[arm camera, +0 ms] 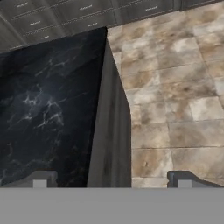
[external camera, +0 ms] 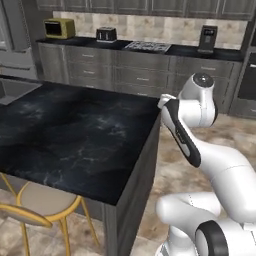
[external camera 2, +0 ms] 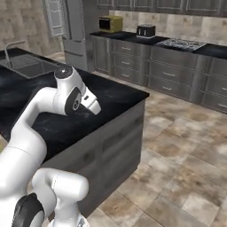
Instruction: Retrieve the butter from the fridge and place it on a plate on the dining table. Then retrieve the butter knife by the fridge and place it near the plate.
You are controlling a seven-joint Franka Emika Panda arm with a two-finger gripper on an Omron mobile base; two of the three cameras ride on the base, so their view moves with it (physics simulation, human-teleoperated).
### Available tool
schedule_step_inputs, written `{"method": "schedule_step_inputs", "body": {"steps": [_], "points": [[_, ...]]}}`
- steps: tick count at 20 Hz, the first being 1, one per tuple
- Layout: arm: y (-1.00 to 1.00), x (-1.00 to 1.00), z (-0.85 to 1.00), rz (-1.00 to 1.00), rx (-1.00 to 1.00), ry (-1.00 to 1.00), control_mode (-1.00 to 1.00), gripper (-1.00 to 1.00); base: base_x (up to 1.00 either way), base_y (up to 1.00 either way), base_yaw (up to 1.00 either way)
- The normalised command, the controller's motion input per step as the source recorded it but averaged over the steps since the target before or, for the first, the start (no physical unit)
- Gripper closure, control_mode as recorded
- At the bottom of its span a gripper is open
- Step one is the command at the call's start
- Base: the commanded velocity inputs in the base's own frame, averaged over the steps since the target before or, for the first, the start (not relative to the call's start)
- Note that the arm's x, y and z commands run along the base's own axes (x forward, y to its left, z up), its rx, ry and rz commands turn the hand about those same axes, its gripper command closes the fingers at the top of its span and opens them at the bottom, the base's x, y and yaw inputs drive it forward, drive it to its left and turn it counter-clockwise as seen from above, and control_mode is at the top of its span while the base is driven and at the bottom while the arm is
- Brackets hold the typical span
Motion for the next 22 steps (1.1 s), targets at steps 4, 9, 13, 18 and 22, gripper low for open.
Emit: {"method": "schedule_step_inputs", "body": {"steps": [4, 9, 13, 18, 22], "points": [[0.00, 0.00, 0.00, 0.00, 0.00, 0.00, 1.00, -1.00, 0.11, -0.27, 0.35], [0.00, 0.00, 0.00, 0.00, 0.00, 0.00, 1.00, -1.00, 0.15, -0.45, 0.27], [0.00, 0.00, 0.00, 0.00, 0.00, 0.00, 1.00, -1.00, 0.19, -0.65, 0.22], [0.00, 0.00, 0.00, 0.00, 0.00, 0.00, 1.00, -1.00, 0.16, -0.91, 0.17], [0.00, 0.00, 0.00, 0.00, 0.00, 0.00, 1.00, -1.00, 0.22, -1.00, 0.14]]}}
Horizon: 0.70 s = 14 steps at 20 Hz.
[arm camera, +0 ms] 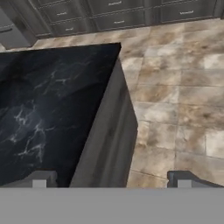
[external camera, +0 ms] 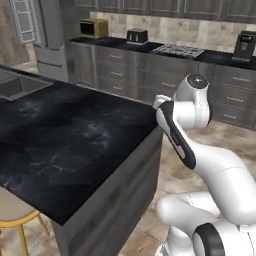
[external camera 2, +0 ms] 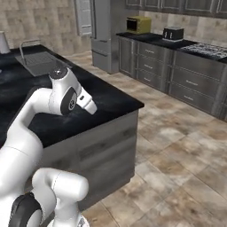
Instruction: Retrieve the butter from the fridge and place it on a plate on the dining table. Then retrieve the butter knife by the fridge and place it near the plate.
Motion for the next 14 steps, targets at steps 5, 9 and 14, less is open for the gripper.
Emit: {"method": "schedule_step_inputs", "body": {"steps": [5, 9, 14], "points": [[0.00, 0.00, 0.00, 0.00, 0.00, 0.00, 1.00, -1.00, 0.31, -1.00, 0.13], [0.00, 0.00, 0.00, 0.00, 0.00, 0.00, 1.00, -1.00, 0.38, -1.00, 0.13], [0.00, 0.00, 0.00, 0.00, 0.00, 0.00, 1.00, -1.00, 0.40, -1.00, 0.14]]}}
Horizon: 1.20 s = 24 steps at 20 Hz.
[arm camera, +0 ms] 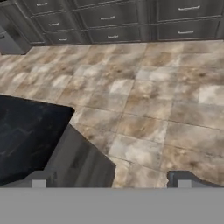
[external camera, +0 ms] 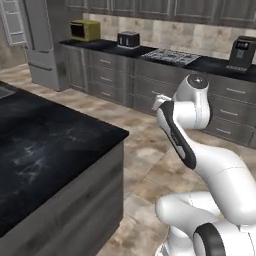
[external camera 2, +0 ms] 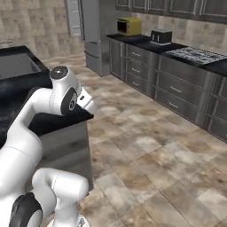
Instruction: Retrieve the butter from the fridge and place it on a plate on the dining table. Then retrieve the butter knife by the fridge and place it near the plate.
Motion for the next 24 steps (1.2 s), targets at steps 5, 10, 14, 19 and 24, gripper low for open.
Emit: {"method": "schedule_step_inputs", "body": {"steps": [5, 10, 14, 19, 24], "points": [[0.00, 0.00, 0.00, 0.00, 0.00, 0.00, 1.00, -1.00, 0.45, -0.98, 0.22], [0.00, 0.00, 0.00, 0.00, 0.00, 0.00, 1.00, -1.00, 0.50, -0.97, 0.37], [0.00, 0.00, 0.00, 0.00, 0.00, 0.00, 1.00, -1.00, 0.49, -1.00, 0.39], [0.00, 0.00, 0.00, 0.00, 0.00, 0.00, 1.00, -1.00, 0.57, -1.00, 0.39], [0.00, 0.00, 0.00, 0.00, 0.00, 0.00, 1.00, -1.00, 0.87, -0.92, 0.37]]}}
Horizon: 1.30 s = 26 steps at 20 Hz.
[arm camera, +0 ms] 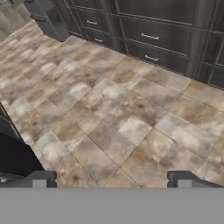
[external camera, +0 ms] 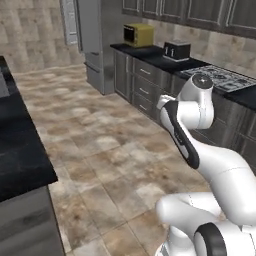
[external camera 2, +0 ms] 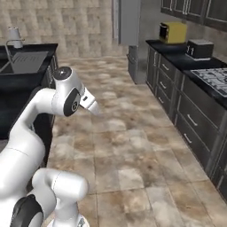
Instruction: Retrieve the butter from the fridge and place it on a plate on the dining table. Then retrieve the butter knife by the fridge and place it near the plate.
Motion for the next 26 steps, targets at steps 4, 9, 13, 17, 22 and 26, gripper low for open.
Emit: {"method": "schedule_step_inputs", "body": {"steps": [4, 9, 13, 17, 22, 26], "points": [[0.00, 0.00, 0.00, 0.00, 0.00, 0.00, 1.00, -1.00, 1.00, -0.77, 0.33], [0.00, 0.00, 0.00, 0.00, 0.00, 0.00, 1.00, -1.00, 1.00, -0.49, 0.29], [0.00, 0.00, 0.00, 0.00, 0.00, 0.00, 1.00, -1.00, 1.00, -0.29, 0.26], [0.00, 0.00, 0.00, 0.00, 0.00, 0.00, 1.00, -1.00, 1.00, -0.22, 0.25], [0.00, 0.00, 0.00, 0.00, 0.00, 0.00, 1.00, -1.00, 1.00, -0.23, 0.05], [0.00, 0.00, 0.00, 0.00, 0.00, 0.00, 1.00, -1.00, 1.00, -0.36, -0.23]]}}
